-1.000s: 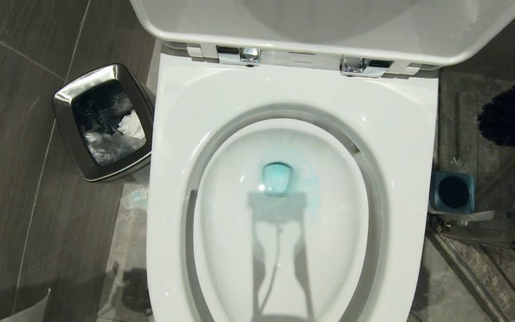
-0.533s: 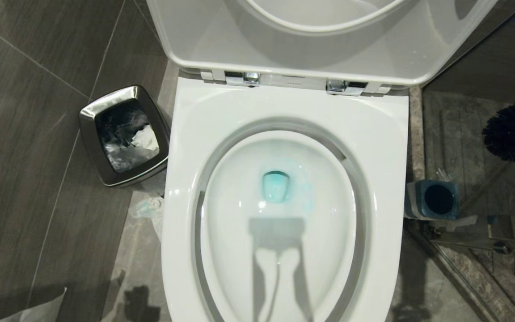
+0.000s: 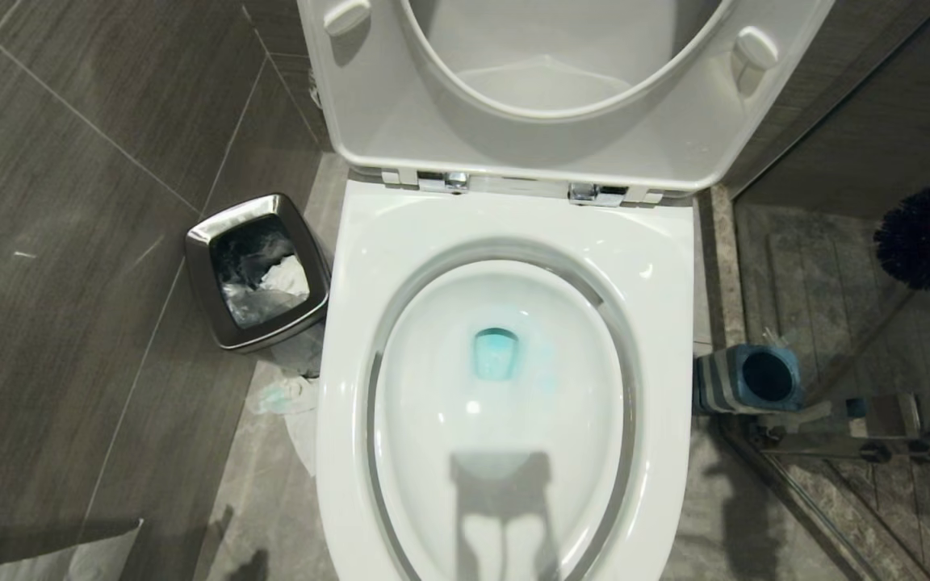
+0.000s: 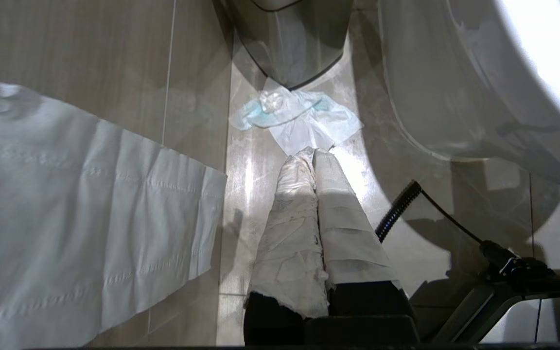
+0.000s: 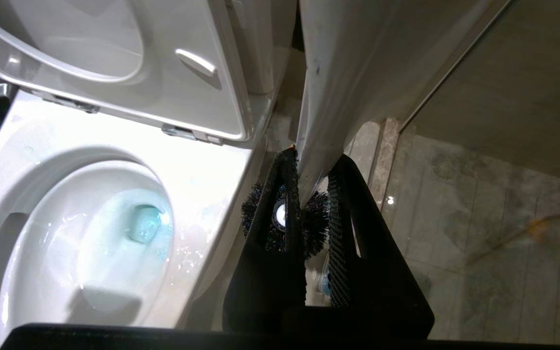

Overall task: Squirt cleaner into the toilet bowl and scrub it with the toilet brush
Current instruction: Scrub the toilet bowl

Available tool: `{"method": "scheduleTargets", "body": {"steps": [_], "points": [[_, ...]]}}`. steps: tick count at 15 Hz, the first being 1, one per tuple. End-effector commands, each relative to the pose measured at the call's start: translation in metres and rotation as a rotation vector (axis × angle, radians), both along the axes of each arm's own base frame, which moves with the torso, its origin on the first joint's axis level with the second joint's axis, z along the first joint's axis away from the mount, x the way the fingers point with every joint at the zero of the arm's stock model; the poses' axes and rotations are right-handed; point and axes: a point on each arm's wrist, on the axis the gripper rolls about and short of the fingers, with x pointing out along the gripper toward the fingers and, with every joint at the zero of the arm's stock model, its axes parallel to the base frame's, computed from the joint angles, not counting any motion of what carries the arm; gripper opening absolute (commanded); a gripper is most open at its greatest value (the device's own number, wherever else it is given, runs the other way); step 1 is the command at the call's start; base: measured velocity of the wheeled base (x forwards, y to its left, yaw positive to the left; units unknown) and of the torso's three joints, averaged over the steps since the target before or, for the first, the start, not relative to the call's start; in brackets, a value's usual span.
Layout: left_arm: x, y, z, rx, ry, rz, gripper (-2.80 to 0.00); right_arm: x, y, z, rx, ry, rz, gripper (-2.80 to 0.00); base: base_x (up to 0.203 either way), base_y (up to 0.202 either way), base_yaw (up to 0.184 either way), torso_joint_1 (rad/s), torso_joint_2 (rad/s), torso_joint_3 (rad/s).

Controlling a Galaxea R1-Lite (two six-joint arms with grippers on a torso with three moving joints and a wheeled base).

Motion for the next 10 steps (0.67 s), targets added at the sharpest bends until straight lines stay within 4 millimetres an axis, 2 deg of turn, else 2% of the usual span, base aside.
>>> {"method": "scheduleTargets", "body": {"steps": [1, 10], "points": [[0.0000, 0.0000, 0.0000, 0.001, 0.001, 0.000, -2.80, 0.0000, 0.0001, -0.0002, 0.000, 0.002, 0.005, -2.80, 0.000, 0.000, 0.000, 0.006, 0.00, 0.198], [0.0001, 0.0000, 0.0000, 0.005, 0.002, 0.000, -2.80, -0.0009, 0.0004, -0.0025, 0.000, 0.016, 0.010, -2.80, 0.000, 0.000, 0.000, 0.002, 0.00, 0.204]]}}
